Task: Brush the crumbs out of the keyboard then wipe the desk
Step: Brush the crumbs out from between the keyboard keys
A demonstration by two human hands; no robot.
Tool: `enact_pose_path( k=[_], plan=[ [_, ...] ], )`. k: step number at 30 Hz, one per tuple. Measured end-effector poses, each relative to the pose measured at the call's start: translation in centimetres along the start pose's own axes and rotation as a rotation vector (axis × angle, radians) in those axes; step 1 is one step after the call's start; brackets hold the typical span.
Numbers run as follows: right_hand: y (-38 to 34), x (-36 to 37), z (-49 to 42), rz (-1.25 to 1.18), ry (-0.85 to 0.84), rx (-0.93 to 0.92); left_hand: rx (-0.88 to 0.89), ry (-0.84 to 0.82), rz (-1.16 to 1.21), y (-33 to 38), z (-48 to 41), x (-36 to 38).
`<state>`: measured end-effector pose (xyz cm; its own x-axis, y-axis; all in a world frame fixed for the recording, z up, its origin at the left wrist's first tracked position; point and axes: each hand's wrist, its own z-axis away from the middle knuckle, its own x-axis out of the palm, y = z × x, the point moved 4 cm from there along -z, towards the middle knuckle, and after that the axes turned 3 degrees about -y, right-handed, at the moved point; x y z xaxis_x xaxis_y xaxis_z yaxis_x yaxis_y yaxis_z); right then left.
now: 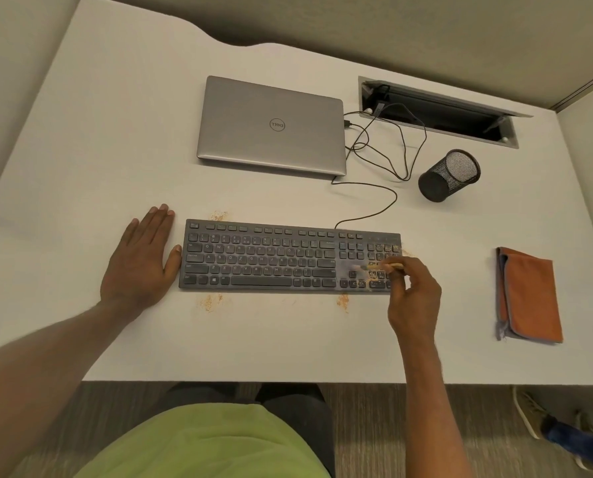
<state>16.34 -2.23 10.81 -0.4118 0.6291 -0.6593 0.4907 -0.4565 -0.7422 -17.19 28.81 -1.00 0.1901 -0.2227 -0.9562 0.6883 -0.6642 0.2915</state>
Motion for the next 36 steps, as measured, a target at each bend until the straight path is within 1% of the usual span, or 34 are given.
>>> enact_pose_path(
  k=[2, 5, 8, 11, 16, 18, 21, 24, 26, 28, 31, 33, 36],
  plan=[
    [0.0, -0.6, 0.0, 0.045, 0.043, -0.007, -0.001, 0.002, 0.002, 0.0, 0.0, 0.0],
    [-0.7, -0.7, -0.2, -0.002, 0.053, -0.004, 0.000, 0.001, 0.001, 0.0, 0.0, 0.0],
    [-1.1, 0.0, -0.3, -0.029, -0.021, -0.021, -0.003, -0.006, -0.001, 0.0, 0.0, 0.0],
    [-0.8, 0.4, -0.4, 0.038, -0.070, -0.053, -0.004, -0.006, 0.001, 0.0, 0.0, 0.0],
    [0.5, -0.8, 0.1, 0.212, 0.052, -0.040, -0.006, -0.003, -0.001, 0.0, -0.1, 0.0],
    [0.1, -0.9, 0.2, 0.169, 0.079, -0.023, -0.006, -0.003, 0.001, 0.0, -0.1, 0.0],
    [-0.9, -0.1, 0.2, 0.012, 0.045, -0.017, -0.003, -0.003, 0.000, 0.0, 0.0, 0.0],
    [-0.2, 0.7, 0.5, 0.017, -0.007, 0.006, -0.003, -0.001, 0.002, 0.1, 0.0, -0.1],
    [0.4, 0.6, 0.6, 0.069, 0.029, 0.024, -0.005, 0.005, 0.006, 0.1, 0.0, -0.1],
    [0.4, 0.1, 1.1, 0.124, 0.121, 0.039, -0.003, 0.008, 0.005, 0.1, 0.0, -0.2],
    [-0.5, 0.0, 2.2, 0.093, 0.264, 0.076, -0.005, 0.010, 0.006, 0.1, 0.0, -0.2],
    [-1.0, 0.7, 3.1, 0.047, 0.290, 0.088, -0.002, 0.010, 0.003, 0.1, 0.0, -0.1],
    [-1.1, 1.8, 4.1, 0.016, 0.256, 0.105, 0.001, 0.005, -0.003, 0.1, 0.0, 0.0]
  ],
)
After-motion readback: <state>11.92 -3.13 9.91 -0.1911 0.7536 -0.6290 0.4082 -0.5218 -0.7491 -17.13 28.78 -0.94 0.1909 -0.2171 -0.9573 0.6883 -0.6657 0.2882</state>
